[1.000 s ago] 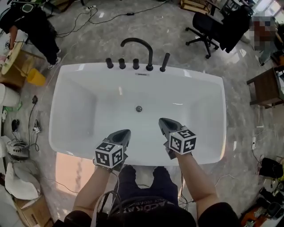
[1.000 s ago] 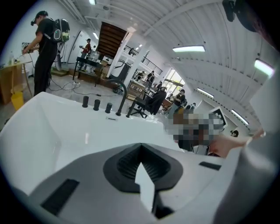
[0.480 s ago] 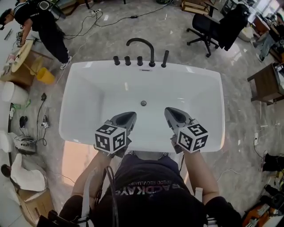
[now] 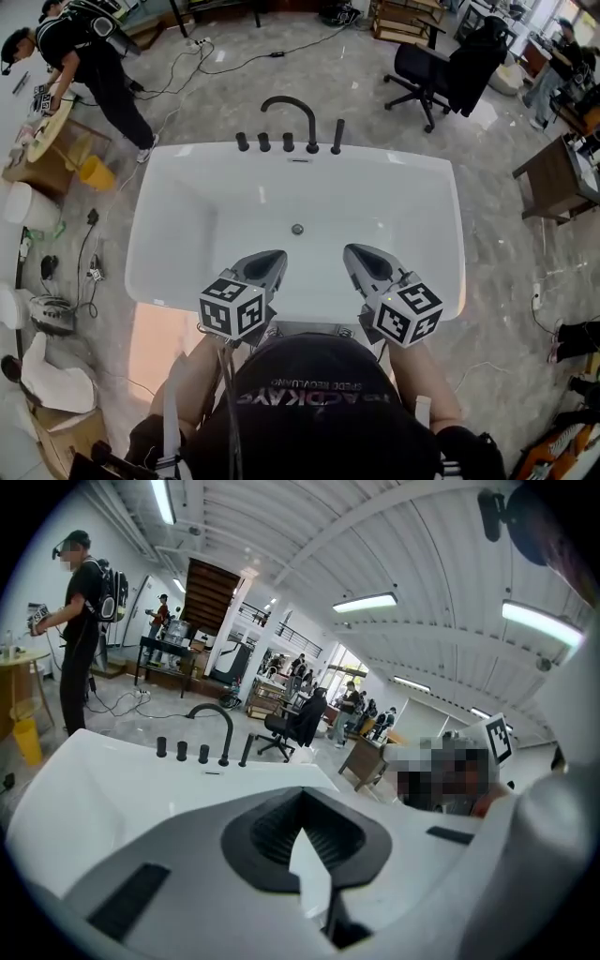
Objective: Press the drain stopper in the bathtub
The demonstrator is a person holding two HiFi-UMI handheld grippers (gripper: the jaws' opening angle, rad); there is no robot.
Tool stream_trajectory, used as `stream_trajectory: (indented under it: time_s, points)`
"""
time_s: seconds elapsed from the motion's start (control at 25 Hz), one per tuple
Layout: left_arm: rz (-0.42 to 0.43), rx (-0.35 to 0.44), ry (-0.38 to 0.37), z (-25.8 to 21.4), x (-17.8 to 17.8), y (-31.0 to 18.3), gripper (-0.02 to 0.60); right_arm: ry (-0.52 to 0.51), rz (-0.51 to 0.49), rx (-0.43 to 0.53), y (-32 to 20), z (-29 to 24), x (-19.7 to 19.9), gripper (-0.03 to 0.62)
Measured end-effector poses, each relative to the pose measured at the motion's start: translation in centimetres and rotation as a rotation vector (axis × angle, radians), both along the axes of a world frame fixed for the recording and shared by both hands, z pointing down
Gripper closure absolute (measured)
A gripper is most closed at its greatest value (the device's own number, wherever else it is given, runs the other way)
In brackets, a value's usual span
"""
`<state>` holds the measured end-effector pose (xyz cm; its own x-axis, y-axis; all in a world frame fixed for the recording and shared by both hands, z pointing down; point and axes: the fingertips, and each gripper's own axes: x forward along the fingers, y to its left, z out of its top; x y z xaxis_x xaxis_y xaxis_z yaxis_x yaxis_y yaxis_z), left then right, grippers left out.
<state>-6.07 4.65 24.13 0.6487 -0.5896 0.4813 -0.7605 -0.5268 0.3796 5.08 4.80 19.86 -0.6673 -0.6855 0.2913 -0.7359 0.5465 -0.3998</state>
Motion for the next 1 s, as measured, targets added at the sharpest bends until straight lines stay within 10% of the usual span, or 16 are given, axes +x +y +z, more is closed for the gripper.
stream_trajectory:
  time_s: [1.0]
  points:
    - [-0.02, -0.05, 0.027, 0.2, 1.8, 4.6, 0.578, -0.088, -0.083, -0.11, 5.1, 2.2, -1.3, 0.582]
